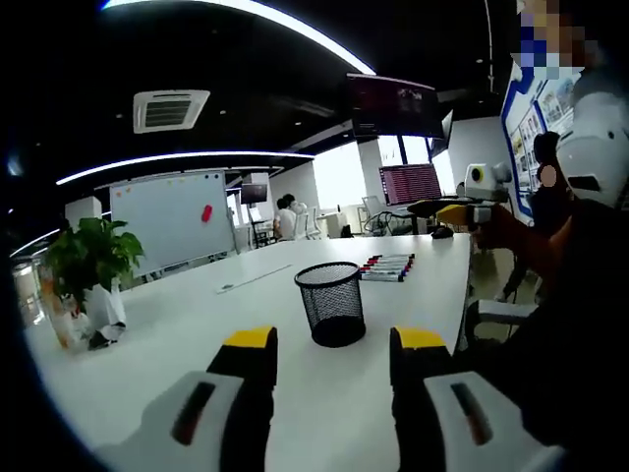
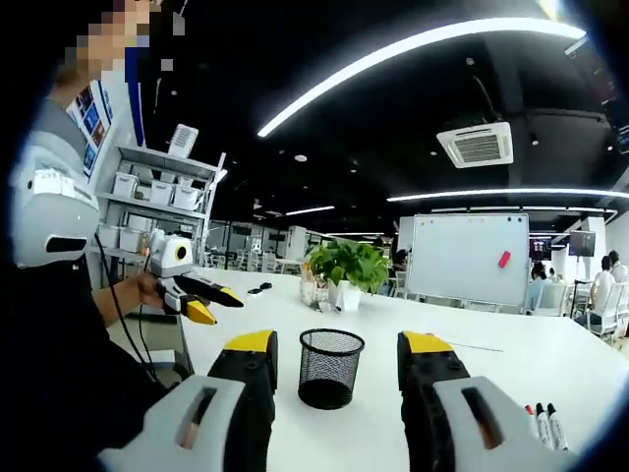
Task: Pick up the whiteboard markers from the pen holder and place them facing the whiteboard neatly
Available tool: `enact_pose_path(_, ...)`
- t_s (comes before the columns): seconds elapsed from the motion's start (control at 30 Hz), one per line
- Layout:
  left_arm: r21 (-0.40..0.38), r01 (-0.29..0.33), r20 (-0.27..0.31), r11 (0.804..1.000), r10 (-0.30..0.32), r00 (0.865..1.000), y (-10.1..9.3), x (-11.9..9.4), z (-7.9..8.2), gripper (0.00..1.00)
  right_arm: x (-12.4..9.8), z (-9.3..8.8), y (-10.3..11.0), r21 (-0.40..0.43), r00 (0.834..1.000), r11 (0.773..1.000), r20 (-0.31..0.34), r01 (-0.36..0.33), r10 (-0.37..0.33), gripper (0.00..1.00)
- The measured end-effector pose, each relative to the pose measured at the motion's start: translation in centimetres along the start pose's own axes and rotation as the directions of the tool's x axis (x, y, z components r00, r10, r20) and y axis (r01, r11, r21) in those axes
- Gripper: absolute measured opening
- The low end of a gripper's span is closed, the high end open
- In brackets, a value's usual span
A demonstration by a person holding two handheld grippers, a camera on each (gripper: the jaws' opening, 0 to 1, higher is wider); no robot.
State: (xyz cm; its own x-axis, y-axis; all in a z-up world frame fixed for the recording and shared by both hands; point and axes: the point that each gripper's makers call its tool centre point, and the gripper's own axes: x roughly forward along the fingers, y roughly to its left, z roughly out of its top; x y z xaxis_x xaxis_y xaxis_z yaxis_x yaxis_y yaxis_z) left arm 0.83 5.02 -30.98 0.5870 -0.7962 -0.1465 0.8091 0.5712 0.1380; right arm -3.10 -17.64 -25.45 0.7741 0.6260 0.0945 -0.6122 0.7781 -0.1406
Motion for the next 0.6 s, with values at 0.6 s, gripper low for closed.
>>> enact_pose_path(0.6,-0.008,-0.035,0.034,0.999,0.035,0.999,0.8,-0.8,1.0,0.46,-0.2,-0.2,-0.6,0.047,1.000,0.999,0.005,0.019,-0.019,0.55)
